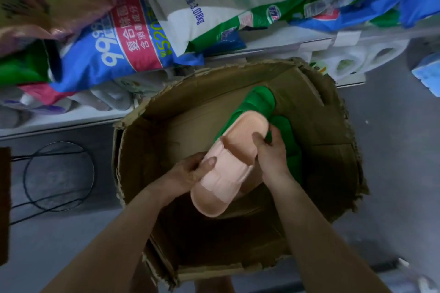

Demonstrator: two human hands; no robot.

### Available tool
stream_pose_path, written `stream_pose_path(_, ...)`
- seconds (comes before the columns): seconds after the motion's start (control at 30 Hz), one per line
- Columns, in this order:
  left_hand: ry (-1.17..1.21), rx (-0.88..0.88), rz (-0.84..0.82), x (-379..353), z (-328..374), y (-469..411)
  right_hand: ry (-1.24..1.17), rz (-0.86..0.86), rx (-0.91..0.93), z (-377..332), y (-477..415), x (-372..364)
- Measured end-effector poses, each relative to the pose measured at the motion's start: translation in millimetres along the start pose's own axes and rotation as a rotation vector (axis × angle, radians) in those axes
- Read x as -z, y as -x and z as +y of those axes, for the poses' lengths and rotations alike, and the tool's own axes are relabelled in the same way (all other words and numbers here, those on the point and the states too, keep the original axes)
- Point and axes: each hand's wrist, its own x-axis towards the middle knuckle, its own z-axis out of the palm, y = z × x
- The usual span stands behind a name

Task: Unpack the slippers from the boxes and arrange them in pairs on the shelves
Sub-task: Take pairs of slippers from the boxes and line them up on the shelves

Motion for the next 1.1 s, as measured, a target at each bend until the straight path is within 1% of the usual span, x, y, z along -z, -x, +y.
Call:
stream_pose_path(0.03, 0.015, -0.011, -0.063, 1, -2, 0, -0.015, -0.011, -0.028, 4, 3, -2)
stream_pose_path(0.07, -0.003, -0.028, -0.071, 3, -7, -2, -0.03, -0.02, -0.07, 8, 5, -3)
stream_pose_path(0.13, -0.022, -0.04, 0.012, 6, -14, -8, -0.014, -0.035, -0.148, 18, 9, -2)
stream_pose_path(0.17, -0.017, -0.032, 0.071, 9, -16, -10, 0.043, -0.045, -0.18, 25, 11, -1)
stream_pose_path(0.2, -0.019, -0.019, 0.138, 12, -18, -11, 0.181, -0.111, -0.182, 33, 15, 0)
stream_pose_path(0.27, -0.071, -0.02, 0.261, 18, -21, -12, 0.527, -0.301, -0.181, 52, 27, -6)
stream_pose_path(0.3, -0.124, -0.036, 0.311, 21, -22, -12, 0.635, -0.366, -0.178, 61, 34, -12)
stream_pose_path(0.33, -0.171, -0.053, 0.345, 23, -24, -11, 0.677, -0.424, -0.182, 70, 41, -18)
stream_pose_path(0.37, -0.19, -0.069, 0.363, 25, -25, -11, 0.709, -0.435, -0.171, 78, 48, -24)
stream_pose_path(0.4, -0.186, -0.082, 0.368, 28, -26, -10, 0.745, -0.408, -0.151, 82, 52, -30)
stream_pose_path(0.5, -0.194, -0.099, 0.373, 33, -31, -8, 0.851, -0.207, -0.086, 85, 69, -38)
stream_pose_path(0.57, -0.197, -0.092, 0.364, 34, -29, -5, 0.911, -0.062, -0.017, 78, 83, -34)
stream_pose_path(0.63, -0.183, -0.08, 0.361, 34, -27, -1, 0.989, 0.032, 0.081, 67, 91, -26)
stream_pose_path(0.7, -0.157, -0.079, 0.353, 32, -24, 0, 1.01, 0.065, 0.206, 58, 81, -18)
stream_pose_path(0.8, -0.168, -0.086, 0.351, 31, -19, -6, 1.084, 0.015, 0.335, 41, 47, -11)
stream_pose_path(0.87, -0.166, -0.078, 0.354, 30, -17, -14, 1.085, -0.029, 0.406, 31, 25, -11)
stream_pose_path(0.93, -0.141, -0.063, 0.364, 28, -17, -24, 1.043, -0.01, 0.439, 28, 8, -11)
stream_pose_path(1.0, -0.11, -0.044, 0.381, 26, -18, -33, 0.935, 0.043, 0.361, 33, -4, -10)
stream_pose_path(1.03, -0.095, -0.039, 0.391, 25, -19, -37, 0.839, 0.043, 0.3, 36, -9, -9)
stream_pose_path(1.1, -0.054, -0.031, 0.408, 22, -21, -43, 0.607, -0.034, 0.171, 41, -17, -8)
